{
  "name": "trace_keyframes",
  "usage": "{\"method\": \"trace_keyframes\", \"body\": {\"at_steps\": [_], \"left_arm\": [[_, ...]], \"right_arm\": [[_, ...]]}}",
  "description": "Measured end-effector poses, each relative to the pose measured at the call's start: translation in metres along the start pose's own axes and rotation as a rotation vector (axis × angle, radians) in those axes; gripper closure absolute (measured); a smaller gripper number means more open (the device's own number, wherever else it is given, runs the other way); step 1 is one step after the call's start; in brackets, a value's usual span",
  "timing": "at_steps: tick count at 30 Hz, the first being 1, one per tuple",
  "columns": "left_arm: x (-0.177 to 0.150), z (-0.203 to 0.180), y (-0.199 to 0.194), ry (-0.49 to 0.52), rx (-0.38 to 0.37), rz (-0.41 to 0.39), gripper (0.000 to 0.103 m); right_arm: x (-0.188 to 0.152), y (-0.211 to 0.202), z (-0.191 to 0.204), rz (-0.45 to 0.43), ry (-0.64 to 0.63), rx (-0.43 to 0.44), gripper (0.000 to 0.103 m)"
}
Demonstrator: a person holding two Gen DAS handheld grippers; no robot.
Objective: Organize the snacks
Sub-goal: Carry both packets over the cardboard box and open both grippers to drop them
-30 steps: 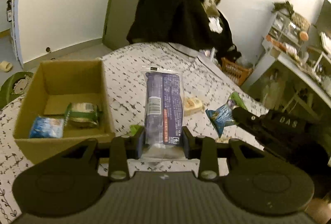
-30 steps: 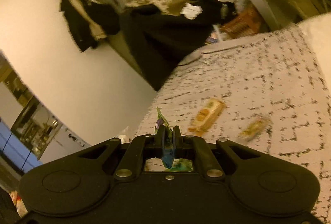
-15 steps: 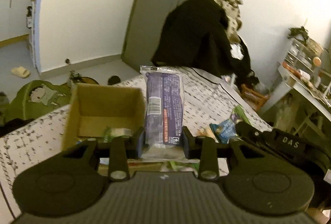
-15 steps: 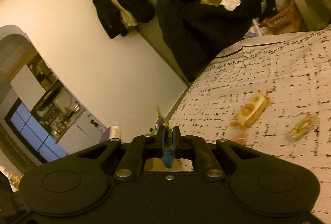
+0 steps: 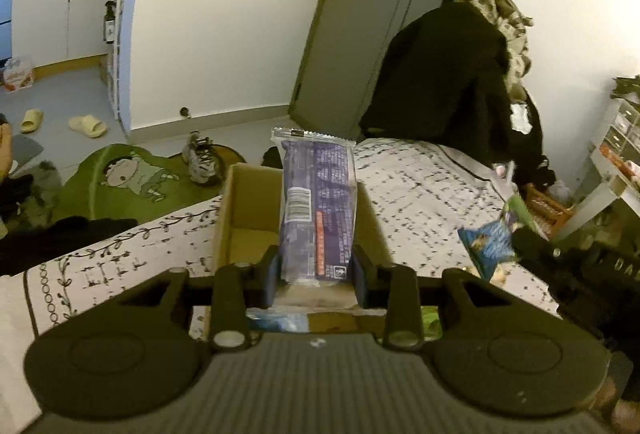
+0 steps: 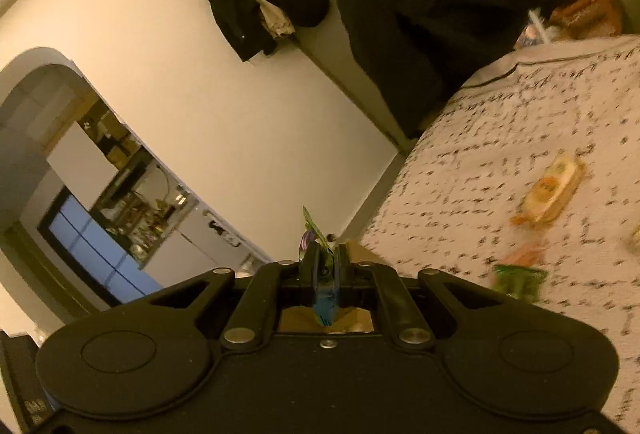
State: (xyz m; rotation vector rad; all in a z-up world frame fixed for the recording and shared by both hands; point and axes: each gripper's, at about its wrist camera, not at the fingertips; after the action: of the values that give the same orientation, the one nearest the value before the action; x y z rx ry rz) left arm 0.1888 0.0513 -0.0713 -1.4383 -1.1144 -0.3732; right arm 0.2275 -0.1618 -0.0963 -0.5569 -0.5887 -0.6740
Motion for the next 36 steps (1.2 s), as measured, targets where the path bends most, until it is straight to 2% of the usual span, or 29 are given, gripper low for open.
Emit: {"method": "trace_keyframes", "body": {"at_steps": [12,20,25,30,31,32,33,35,36], "left_arm": [[-0.014,0.021,0.026,-0.02,0.056,0.086,0.068],[-0.02,0.026,0.036,-0.034,0.056,0.119,0.068],[-0.018,0.02,0.028,0.015,0.039,0.057,0.051],[-0.016,0.02,0.022,0.007,0.048,0.046,0.048],[-0.016,0.02,0.021,0.008,0.053,0.042,0.047],[-0.016,0.02,0.019,0.011,0.06,0.038,0.046],[-0.016,0.02,0.017,0.016,0.069,0.035,0.041],[-0.014,0.019,0.013,0.024,0.09,0.024,0.029],[-0.013,0.019,0.01,0.024,0.095,0.015,0.023]], "right_arm": [[-0.019,0.036,0.029,0.063,-0.053,0.047,0.096],[-0.031,0.051,0.02,0.12,-0.006,0.041,0.096],[-0.031,0.051,0.024,0.121,-0.022,0.037,0.096],[-0.034,0.056,0.025,0.159,-0.052,0.023,0.094],[-0.035,0.058,0.025,0.171,-0.059,0.011,0.092],[-0.036,0.058,0.025,0.176,-0.059,-0.004,0.084],[-0.036,0.057,0.025,0.178,-0.056,-0.007,0.078],[-0.033,0.049,0.026,0.157,-0.06,-0.014,0.055],[-0.032,0.045,0.027,0.14,-0.068,-0.028,0.048]]}}
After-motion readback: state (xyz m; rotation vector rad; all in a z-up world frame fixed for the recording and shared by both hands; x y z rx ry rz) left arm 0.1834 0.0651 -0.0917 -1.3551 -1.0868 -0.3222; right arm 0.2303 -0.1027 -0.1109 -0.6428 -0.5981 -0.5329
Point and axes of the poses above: each gripper's, at about its wrist camera, not at the fingertips, and y roughly the way its jaws point, z to its left, x to its top, and after that the axes turned 2 degrees about x, right-handed
